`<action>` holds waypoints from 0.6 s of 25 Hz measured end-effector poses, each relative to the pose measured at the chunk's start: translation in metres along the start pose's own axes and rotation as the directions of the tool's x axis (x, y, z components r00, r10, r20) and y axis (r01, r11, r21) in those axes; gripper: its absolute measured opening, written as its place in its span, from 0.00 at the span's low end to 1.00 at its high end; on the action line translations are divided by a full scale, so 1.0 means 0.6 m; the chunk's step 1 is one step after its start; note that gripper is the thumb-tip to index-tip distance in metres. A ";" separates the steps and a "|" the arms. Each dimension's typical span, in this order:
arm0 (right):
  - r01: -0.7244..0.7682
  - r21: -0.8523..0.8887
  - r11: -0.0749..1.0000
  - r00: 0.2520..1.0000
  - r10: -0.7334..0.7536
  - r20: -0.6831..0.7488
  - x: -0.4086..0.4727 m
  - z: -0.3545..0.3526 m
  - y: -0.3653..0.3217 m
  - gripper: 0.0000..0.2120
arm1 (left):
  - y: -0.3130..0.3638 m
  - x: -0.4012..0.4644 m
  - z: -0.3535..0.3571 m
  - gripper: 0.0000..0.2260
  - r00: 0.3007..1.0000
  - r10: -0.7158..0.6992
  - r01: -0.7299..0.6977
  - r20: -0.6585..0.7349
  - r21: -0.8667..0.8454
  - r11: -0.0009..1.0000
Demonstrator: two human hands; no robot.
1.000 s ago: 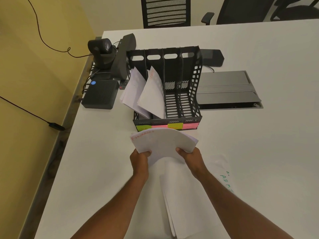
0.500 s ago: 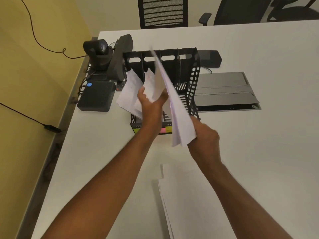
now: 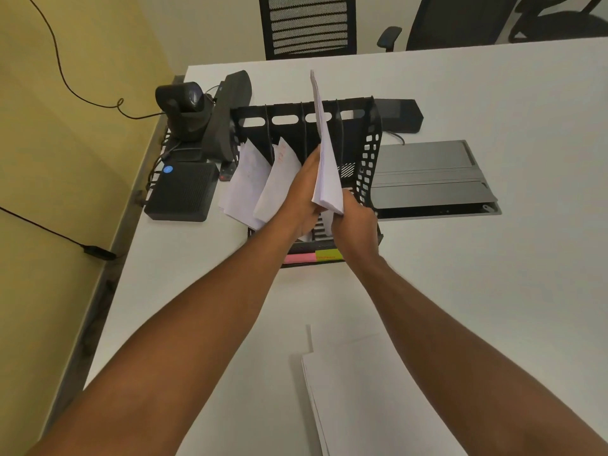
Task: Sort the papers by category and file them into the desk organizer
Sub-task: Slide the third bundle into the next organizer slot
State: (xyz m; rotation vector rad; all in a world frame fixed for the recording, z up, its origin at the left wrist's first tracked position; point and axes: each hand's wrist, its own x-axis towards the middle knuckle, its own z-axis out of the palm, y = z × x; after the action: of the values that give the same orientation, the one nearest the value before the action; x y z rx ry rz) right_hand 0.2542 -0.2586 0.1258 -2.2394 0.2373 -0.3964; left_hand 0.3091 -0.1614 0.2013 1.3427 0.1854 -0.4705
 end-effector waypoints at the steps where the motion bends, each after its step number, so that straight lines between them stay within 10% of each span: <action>1: -0.022 0.007 1.000 0.999 0.022 0.026 0.003 0.013 0.007 0.13 | -0.005 -0.001 0.000 0.19 1.000 0.002 -0.002 0.001 -0.004 1.000; 9: -0.121 -0.018 0.993 0.957 0.121 0.264 -0.004 0.064 0.043 0.12 | -0.077 0.007 -0.019 0.32 0.996 -0.090 0.091 -0.016 0.039 0.995; 15: -0.118 -0.130 0.984 0.894 0.163 0.417 0.012 0.042 0.069 0.09 | -0.107 -0.026 -0.026 0.15 0.993 -0.119 0.116 0.014 0.145 0.983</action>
State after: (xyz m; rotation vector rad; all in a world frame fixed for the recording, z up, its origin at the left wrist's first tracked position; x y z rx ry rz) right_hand 0.2685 -0.2695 0.0803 -2.3252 0.1875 0.1926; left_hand 0.2697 -0.1522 0.1467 1.4725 0.2161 -0.6081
